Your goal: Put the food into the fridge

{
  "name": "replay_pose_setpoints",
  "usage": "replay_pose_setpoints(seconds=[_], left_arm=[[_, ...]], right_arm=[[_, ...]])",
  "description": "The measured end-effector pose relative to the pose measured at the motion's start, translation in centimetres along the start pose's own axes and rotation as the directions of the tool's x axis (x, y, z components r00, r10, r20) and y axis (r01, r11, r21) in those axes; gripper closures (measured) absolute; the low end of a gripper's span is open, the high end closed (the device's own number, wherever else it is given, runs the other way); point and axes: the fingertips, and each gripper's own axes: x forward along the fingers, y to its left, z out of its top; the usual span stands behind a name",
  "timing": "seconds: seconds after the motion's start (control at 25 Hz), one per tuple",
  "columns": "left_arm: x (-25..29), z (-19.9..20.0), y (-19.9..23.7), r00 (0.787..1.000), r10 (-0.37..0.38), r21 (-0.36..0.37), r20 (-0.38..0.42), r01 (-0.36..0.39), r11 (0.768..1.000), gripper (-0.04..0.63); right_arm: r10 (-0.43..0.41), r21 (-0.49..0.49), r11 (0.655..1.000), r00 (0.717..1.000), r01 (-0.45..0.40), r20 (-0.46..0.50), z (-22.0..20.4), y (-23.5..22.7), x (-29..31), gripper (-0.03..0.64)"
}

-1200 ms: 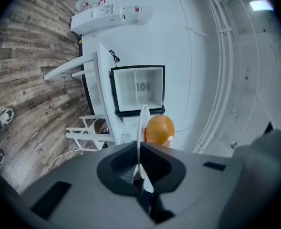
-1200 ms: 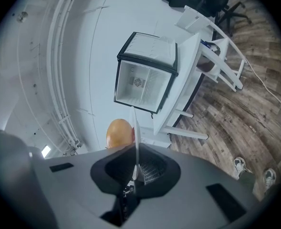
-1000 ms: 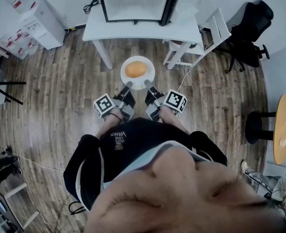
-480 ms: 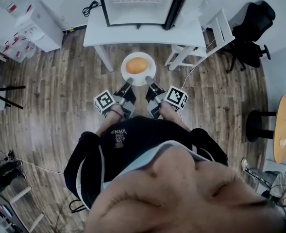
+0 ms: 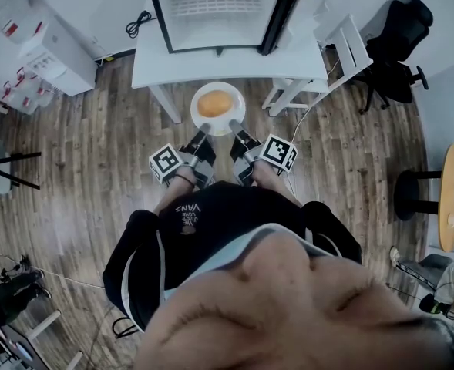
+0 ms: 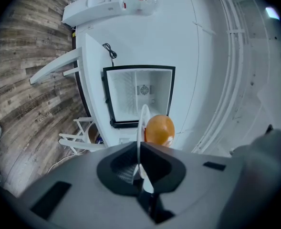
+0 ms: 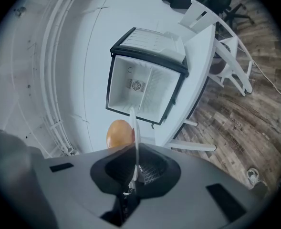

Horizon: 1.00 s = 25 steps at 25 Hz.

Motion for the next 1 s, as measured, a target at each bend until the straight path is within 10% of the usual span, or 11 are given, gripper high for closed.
replay_pose_setpoints(seconds=[1.0], left_arm=[[5.2, 6.5, 1.6, 0.997, 0.011, -0.013, -0.076, -0.013, 1.0, 0.571]], right_arm=[[-0.034, 0.017, 0.999, 0.996, 0.033, 0.079, 3.9, -1.1, 6.8, 0.595]])
